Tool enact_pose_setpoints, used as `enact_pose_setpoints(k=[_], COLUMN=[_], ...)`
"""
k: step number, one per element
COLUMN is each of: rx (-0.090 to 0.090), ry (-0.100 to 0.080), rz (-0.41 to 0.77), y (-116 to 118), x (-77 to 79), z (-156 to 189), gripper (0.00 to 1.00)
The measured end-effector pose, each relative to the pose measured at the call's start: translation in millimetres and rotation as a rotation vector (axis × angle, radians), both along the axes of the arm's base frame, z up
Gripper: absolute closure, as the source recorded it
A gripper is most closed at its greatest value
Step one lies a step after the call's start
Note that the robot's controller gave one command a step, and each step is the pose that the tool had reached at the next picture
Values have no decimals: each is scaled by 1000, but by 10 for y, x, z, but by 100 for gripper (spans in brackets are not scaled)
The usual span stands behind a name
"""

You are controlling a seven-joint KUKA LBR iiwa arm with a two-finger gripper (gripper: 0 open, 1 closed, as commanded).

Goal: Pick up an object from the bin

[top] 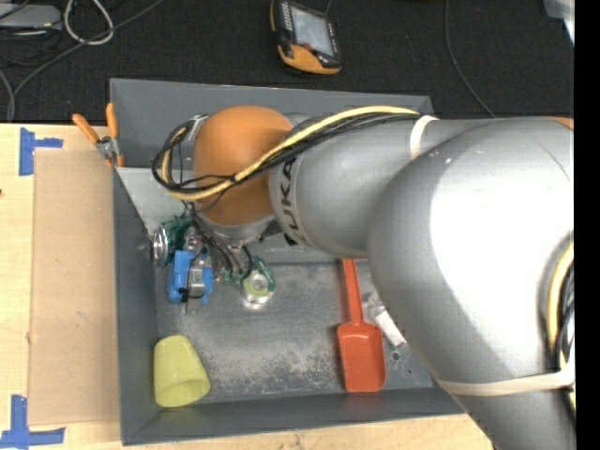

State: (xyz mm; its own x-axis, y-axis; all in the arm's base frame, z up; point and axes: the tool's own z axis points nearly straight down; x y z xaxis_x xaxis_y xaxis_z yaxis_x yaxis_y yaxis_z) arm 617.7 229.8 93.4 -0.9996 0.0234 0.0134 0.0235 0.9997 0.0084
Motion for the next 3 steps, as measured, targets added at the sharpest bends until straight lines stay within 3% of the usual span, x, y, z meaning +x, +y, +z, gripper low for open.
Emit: enact_pose_setpoints(k=[2,3], rx=[1,-1], ry=[-2,6], rz=[-1,-2], y=[1,-9], x=[7,-13], z=[223,609], gripper=[100,100])
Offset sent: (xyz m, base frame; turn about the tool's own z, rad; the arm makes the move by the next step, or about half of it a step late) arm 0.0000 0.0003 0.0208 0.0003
